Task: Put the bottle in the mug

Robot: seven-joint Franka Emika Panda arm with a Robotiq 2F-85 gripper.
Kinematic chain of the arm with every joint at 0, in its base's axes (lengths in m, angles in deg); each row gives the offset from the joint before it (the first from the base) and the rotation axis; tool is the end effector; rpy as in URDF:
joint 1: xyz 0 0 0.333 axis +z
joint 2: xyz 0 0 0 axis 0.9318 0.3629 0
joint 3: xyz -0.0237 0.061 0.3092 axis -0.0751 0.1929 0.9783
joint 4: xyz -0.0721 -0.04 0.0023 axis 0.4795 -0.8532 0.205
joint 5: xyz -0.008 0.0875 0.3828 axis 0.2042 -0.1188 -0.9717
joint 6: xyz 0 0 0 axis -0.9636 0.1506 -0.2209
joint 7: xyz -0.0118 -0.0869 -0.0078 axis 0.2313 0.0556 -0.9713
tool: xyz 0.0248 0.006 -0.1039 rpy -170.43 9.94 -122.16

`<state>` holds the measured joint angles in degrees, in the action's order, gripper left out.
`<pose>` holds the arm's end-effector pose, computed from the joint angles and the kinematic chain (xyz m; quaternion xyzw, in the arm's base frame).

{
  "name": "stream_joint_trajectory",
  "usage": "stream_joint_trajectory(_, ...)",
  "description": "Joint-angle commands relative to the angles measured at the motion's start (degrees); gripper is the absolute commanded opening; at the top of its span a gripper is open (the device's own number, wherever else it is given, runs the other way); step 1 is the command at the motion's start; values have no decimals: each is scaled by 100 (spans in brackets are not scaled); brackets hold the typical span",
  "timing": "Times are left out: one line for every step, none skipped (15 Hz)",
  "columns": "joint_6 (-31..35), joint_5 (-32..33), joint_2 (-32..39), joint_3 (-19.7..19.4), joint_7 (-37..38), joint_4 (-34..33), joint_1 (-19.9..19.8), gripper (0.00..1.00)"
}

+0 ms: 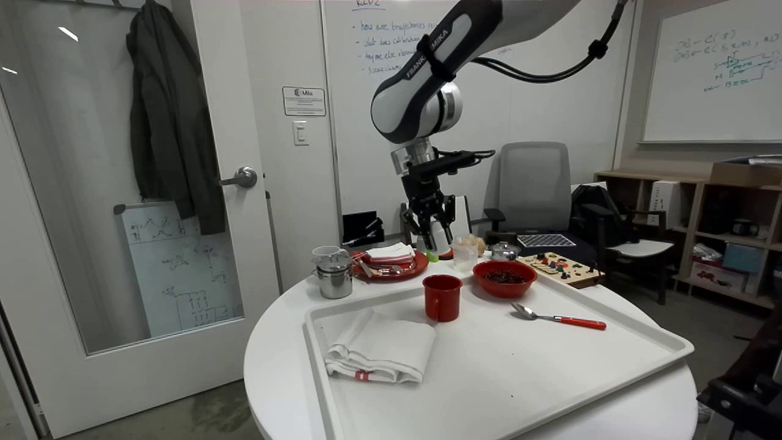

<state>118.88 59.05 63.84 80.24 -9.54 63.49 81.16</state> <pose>0.7105 0.1271 0.1921 0.9881 -0.0021 -0.1103 0.1075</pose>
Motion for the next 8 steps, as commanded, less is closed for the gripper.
stream_joint_trajectory(-212,-30,575,43,-88,-702,-22,18)
stream_joint_trajectory(-165,-46,615,50,-110,-705,-43,18)
stream_joint_trajectory(-102,-42,630,42,-117,-665,-53,18)
stream_joint_trajectory(-28,-37,633,29,-109,-611,-65,18)
stream_joint_trajectory(21,-43,633,23,-106,-578,-87,18)
stream_joint_trajectory(85,-55,606,23,-115,-501,-120,18)
stream_joint_trajectory(126,-66,606,25,-138,-465,-161,18)
stream_joint_trajectory(166,-76,598,28,-150,-433,-193,18)
